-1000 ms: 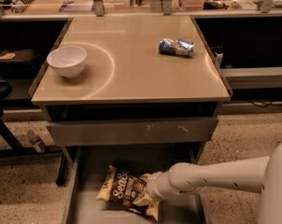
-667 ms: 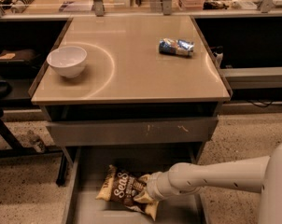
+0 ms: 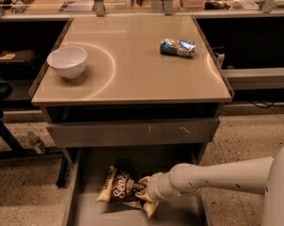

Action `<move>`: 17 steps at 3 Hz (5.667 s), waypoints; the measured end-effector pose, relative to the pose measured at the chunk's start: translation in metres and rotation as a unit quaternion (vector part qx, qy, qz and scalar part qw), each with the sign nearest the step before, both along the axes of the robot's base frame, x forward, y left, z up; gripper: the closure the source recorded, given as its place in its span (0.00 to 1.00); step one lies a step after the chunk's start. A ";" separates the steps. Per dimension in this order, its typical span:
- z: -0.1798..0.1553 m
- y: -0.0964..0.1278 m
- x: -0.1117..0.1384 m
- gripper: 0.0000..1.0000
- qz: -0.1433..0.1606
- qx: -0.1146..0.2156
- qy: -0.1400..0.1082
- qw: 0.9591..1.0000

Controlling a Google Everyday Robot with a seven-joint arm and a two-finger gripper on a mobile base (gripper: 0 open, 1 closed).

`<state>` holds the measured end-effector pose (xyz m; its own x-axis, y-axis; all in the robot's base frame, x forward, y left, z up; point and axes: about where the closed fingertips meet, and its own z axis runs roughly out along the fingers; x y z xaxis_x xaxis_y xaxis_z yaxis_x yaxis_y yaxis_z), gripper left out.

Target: Pick brown chip bag from middle drawer and place on counter

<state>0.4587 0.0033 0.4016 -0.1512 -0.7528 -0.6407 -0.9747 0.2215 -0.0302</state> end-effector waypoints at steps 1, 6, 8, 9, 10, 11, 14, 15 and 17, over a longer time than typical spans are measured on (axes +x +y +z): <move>0.026 -0.001 -0.006 1.00 0.010 0.006 -0.010 1.000; 0.317 -0.043 -0.032 1.00 0.023 -0.073 -0.150 0.986; 0.386 -0.043 -0.031 1.00 0.028 -0.084 -0.196 0.977; 0.442 -0.048 -0.027 1.00 0.032 -0.084 -0.239 0.967; 0.485 -0.054 -0.010 1.00 0.050 -0.079 -0.268 0.959; 0.529 -0.049 0.027 1.00 0.076 -0.066 -0.298 0.949; 0.559 -0.026 0.160 1.00 0.105 0.005 -0.303 0.947; 0.549 -0.031 0.198 1.00 0.083 0.009 -0.291 0.953; 0.525 -0.067 0.247 1.00 -0.044 -0.020 -0.300 0.953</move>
Offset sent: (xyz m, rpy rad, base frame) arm -0.0180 -0.0098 0.1620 -0.0196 -0.1796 0.0918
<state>0.7053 -0.0639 0.9268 0.1692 -0.7797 -0.6029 -0.7566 0.2892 -0.5864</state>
